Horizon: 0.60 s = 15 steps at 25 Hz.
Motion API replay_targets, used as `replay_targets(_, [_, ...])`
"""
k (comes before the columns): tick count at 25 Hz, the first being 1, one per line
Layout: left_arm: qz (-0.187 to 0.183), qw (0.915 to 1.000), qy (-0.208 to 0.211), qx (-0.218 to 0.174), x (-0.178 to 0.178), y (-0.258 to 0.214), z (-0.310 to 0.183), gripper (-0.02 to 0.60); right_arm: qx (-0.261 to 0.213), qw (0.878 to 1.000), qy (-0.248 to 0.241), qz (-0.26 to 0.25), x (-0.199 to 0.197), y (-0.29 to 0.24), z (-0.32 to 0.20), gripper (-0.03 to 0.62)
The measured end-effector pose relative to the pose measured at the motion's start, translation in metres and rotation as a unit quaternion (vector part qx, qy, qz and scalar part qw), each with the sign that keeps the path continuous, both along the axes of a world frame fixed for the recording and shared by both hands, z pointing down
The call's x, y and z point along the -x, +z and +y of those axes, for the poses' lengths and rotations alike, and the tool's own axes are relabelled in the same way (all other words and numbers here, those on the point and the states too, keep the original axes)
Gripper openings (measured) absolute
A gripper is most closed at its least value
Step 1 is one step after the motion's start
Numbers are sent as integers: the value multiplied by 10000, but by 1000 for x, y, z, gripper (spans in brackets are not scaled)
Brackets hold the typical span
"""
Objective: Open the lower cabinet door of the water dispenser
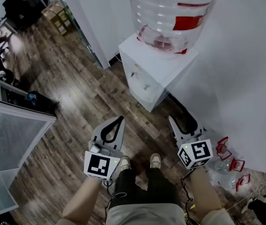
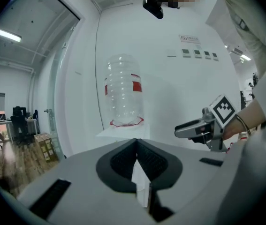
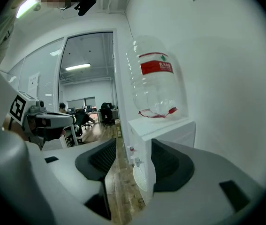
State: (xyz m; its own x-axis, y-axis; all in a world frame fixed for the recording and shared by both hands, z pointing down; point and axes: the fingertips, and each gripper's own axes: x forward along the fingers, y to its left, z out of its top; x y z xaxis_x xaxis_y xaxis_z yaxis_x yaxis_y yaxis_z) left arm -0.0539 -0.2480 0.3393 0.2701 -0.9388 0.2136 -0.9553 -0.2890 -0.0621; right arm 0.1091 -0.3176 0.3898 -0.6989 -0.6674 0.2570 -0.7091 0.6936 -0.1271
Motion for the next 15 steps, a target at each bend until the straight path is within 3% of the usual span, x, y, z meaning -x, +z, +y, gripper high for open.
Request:
replay_targets(6, [-33, 9999, 21, 107, 8, 78, -23, 6, 118, 9997, 231, 3, 12, 98, -24, 275])
replay_targets(15, [82, 9997, -8, 223, 21, 203, -55, 6, 284, 9985, 419, 208, 30, 256, -55, 282])
